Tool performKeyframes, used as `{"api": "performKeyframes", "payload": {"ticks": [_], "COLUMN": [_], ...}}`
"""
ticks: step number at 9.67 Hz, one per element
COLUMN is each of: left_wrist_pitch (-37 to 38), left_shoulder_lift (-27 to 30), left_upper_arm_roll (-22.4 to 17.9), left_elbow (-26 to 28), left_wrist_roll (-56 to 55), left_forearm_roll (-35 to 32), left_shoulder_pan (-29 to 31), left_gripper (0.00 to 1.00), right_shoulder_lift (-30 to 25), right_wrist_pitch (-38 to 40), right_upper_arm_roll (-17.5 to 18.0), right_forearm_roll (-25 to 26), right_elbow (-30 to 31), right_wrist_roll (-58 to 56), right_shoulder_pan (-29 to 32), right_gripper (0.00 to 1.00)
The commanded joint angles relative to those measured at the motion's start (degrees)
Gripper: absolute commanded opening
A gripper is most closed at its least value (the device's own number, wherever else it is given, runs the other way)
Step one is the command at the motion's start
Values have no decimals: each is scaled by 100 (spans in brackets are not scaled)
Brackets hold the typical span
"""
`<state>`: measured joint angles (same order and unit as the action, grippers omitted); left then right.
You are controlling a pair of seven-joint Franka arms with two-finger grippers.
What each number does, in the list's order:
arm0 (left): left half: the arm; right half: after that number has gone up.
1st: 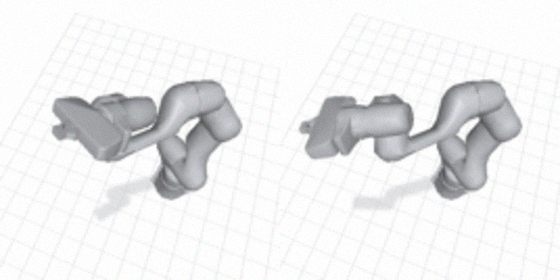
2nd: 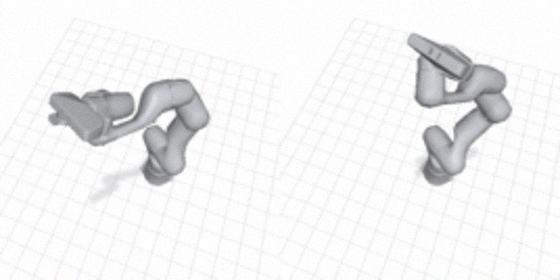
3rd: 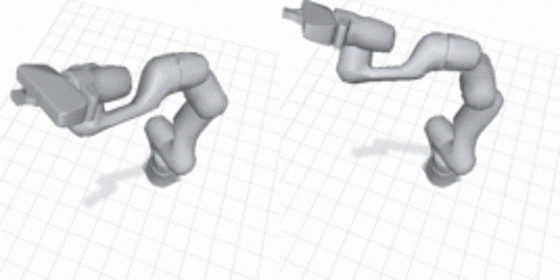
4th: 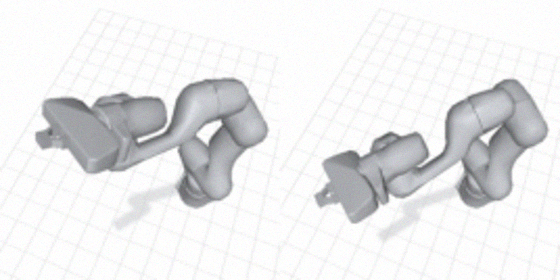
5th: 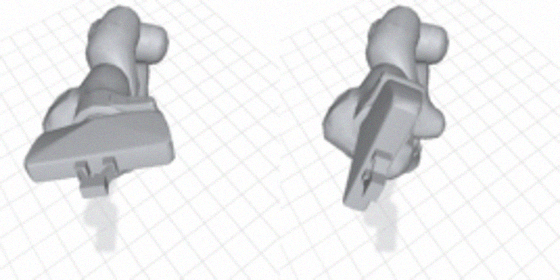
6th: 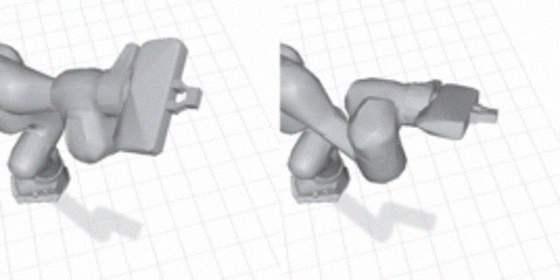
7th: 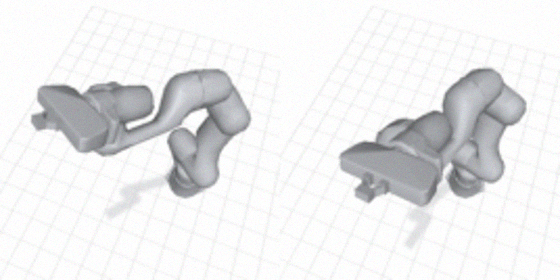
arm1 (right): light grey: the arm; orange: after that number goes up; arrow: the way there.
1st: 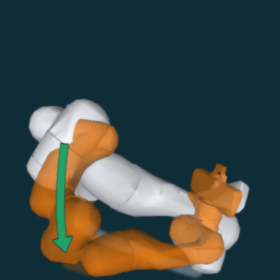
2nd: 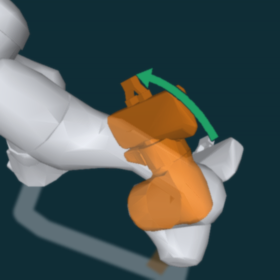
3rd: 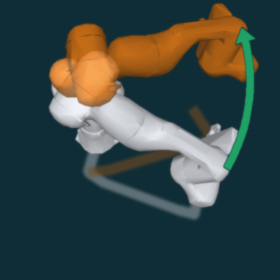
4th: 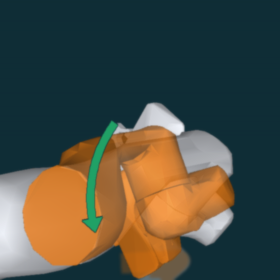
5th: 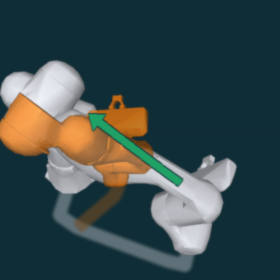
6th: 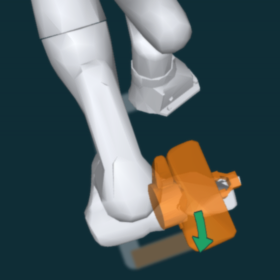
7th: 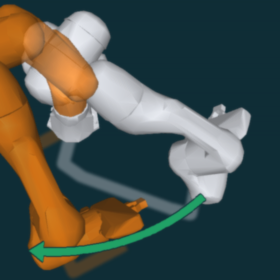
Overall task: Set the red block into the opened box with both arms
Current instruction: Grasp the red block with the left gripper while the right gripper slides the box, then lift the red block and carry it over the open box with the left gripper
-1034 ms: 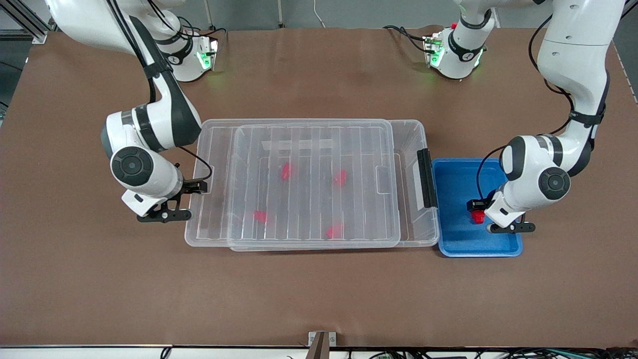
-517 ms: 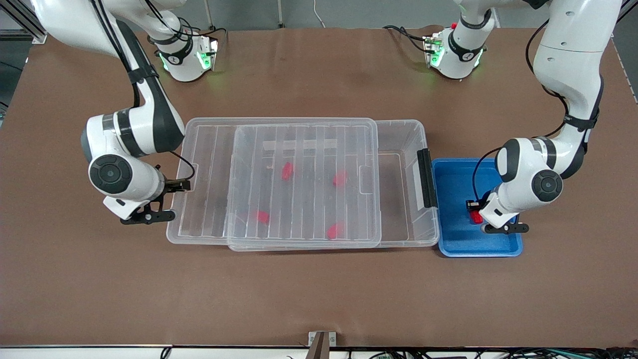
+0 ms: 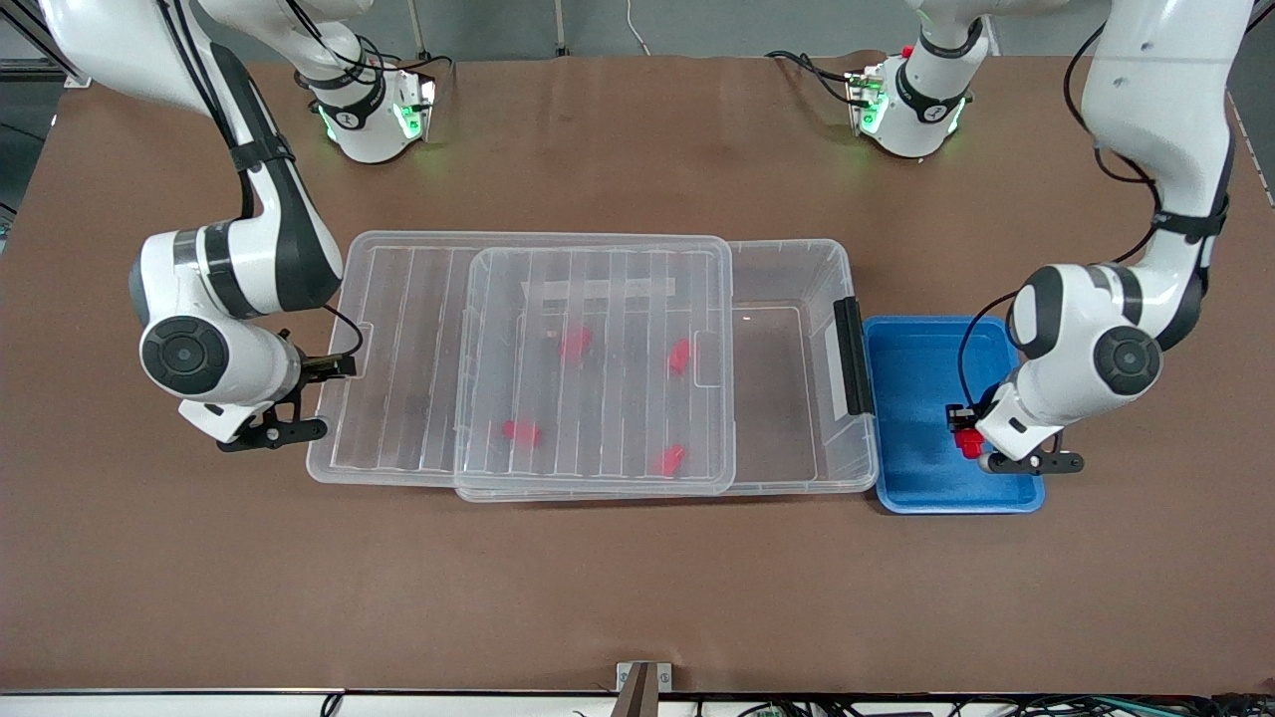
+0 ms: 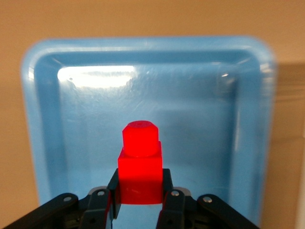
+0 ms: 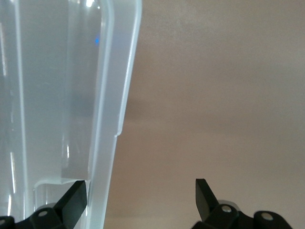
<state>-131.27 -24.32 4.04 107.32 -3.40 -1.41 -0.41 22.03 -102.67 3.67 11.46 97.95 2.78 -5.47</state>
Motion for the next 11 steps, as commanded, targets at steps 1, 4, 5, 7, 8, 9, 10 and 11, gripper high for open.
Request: {"api": "performKeyframes", "payload": {"ticks": [1, 4, 5, 7, 8, 9, 10, 11], "left_wrist_pitch": [442, 1478, 1743, 1798, 1763, 1737, 1719, 1632], "left_shoulder_lift": [505, 691, 683, 613, 508, 411, 306, 200], "left_upper_arm_roll": [376, 1175, 1447, 1879, 1942, 1942, 1942, 1942], "left_elbow": [-35, -754, -957, -985, -994, -985, -976, -933], "left_wrist_roll": [-475, -1643, -2090, -2838, -3016, -3079, -3088, -3106], "left_forearm_roll": [-26, -26, -26, -34, -52, -78, -78, -78], "left_shoulder_pan": [-12, -12, -12, -47, -134, -300, -406, -494], "left_gripper": [0, 0, 0, 0, 0, 0, 0, 0], "right_shoulder_lift": [-199, -225, -234, -234, -234, -234, -226, -217], "right_wrist_pitch": [63, 80, 80, 80, 89, 107, 324, 596], "right_upper_arm_roll": [37, 37, 37, 37, 37, 37, 28, 37], "right_forearm_roll": [251, 392, 401, 480, 541, 542, 542, 472], "right_elbow": [155, 155, 155, 146, 137, 120, -72, -387], "right_wrist_roll": [-286, -567, -716, -796, -822, -927, -928, -902], "right_shoulder_pan": [160, 292, 344, 398, 398, 406, 406, 415], "right_gripper": [100, 100, 100, 100, 100, 100, 100, 100]}}
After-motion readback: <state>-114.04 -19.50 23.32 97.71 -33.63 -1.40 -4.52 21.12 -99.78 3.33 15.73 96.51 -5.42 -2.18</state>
